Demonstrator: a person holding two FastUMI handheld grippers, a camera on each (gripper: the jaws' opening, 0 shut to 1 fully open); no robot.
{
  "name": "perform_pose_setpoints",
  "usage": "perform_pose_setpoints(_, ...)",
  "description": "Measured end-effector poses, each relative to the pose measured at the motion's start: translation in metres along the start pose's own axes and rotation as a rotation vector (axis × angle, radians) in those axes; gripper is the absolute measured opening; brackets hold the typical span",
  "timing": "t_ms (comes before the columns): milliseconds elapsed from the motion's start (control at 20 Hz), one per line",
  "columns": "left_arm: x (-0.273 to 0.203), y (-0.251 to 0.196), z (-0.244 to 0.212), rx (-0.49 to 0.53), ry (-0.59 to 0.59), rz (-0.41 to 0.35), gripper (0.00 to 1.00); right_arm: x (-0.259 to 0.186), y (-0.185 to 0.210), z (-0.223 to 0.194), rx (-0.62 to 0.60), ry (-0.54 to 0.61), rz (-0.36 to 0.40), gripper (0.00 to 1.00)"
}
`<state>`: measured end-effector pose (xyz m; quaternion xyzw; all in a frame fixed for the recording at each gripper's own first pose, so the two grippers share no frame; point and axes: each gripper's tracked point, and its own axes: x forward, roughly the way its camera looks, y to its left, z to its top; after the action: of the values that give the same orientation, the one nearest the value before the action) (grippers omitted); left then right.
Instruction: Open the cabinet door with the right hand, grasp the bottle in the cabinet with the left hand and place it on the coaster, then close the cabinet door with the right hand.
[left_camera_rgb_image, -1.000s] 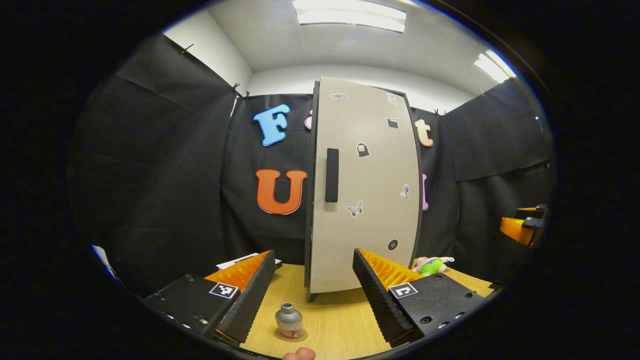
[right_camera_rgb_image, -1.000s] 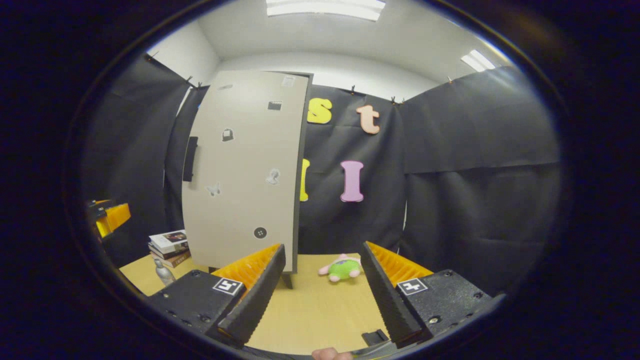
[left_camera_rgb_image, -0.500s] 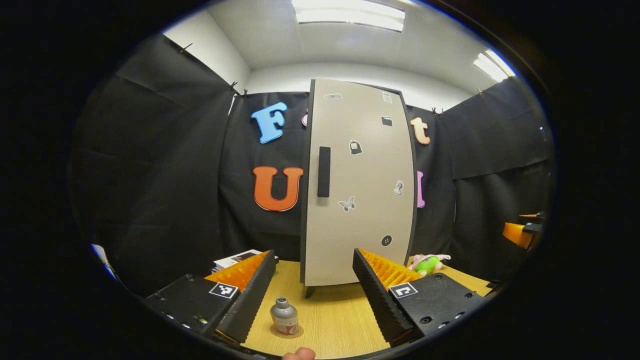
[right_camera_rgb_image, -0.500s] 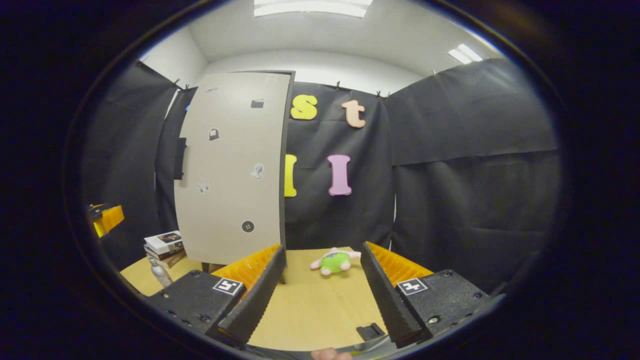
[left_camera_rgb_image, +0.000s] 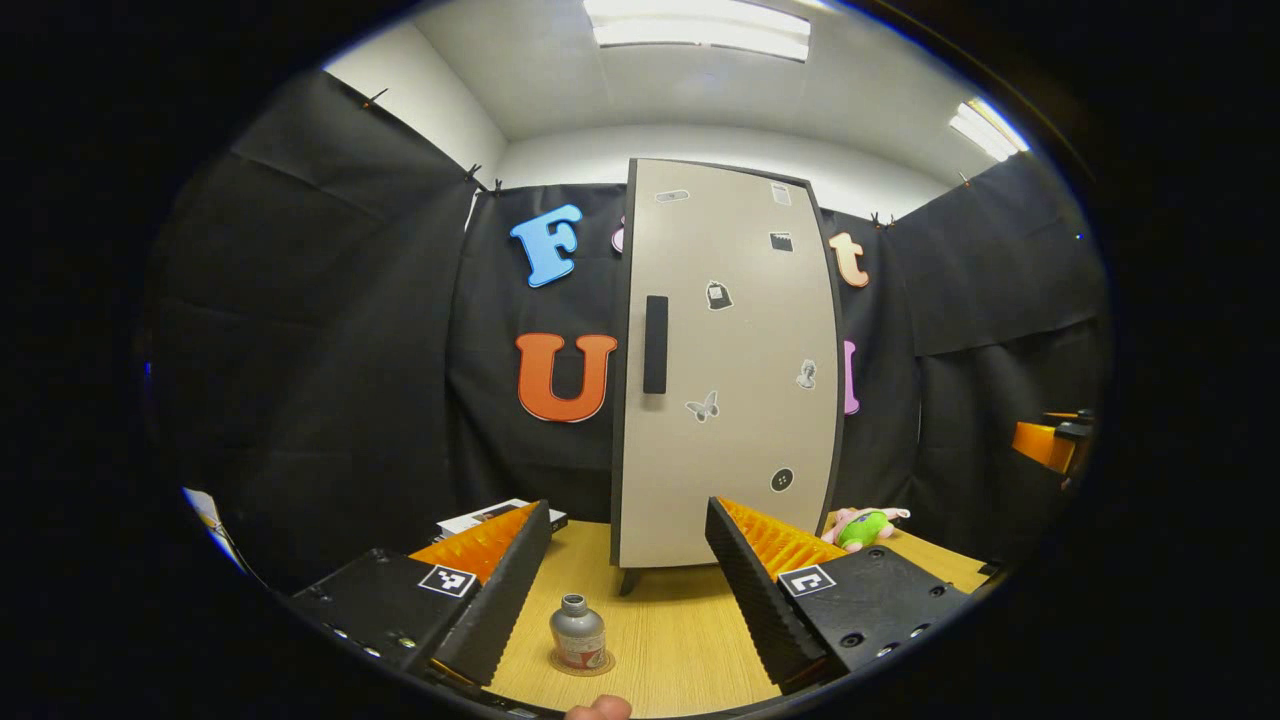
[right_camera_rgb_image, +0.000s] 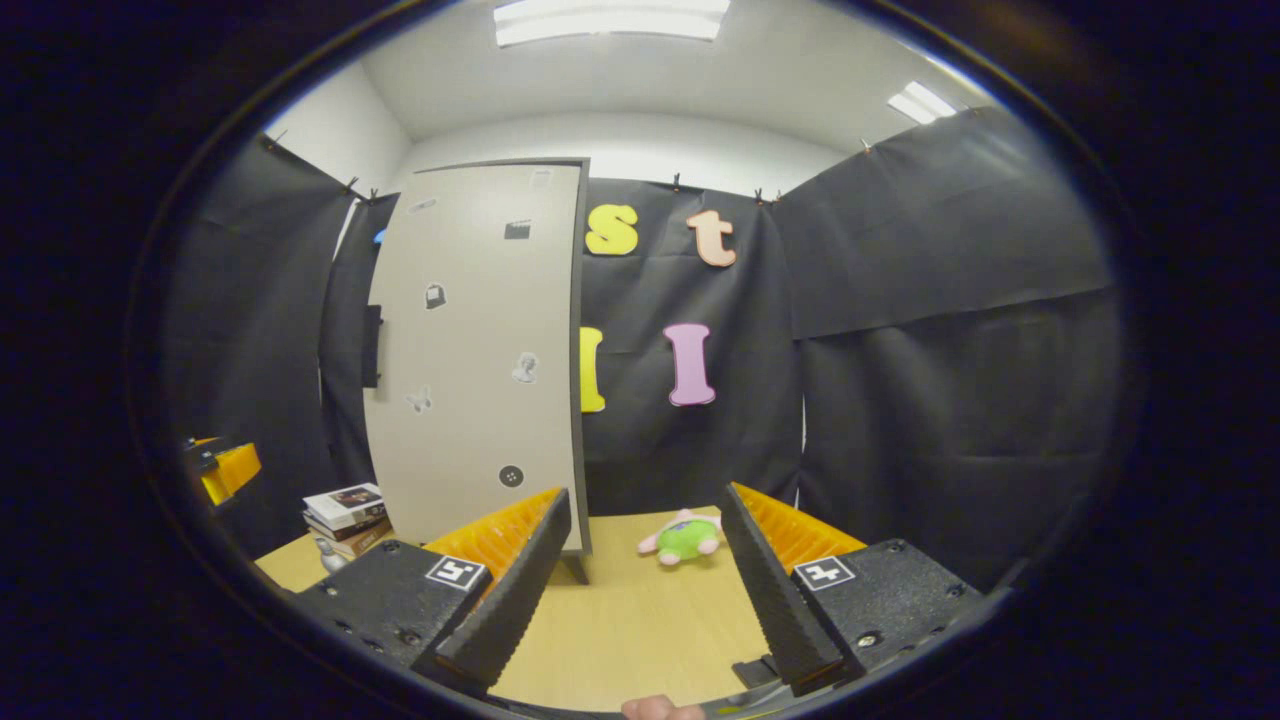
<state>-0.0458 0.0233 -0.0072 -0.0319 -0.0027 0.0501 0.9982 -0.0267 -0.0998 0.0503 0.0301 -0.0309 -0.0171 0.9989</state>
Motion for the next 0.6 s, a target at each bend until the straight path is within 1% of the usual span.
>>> perform_pose_setpoints(600,-0.0018,-0.0066,0.0038,0.013,-0.004,-0.010,0.94,-0.0048,0.0004,-0.0032,0.029,-0.004,-0.001,0.97)
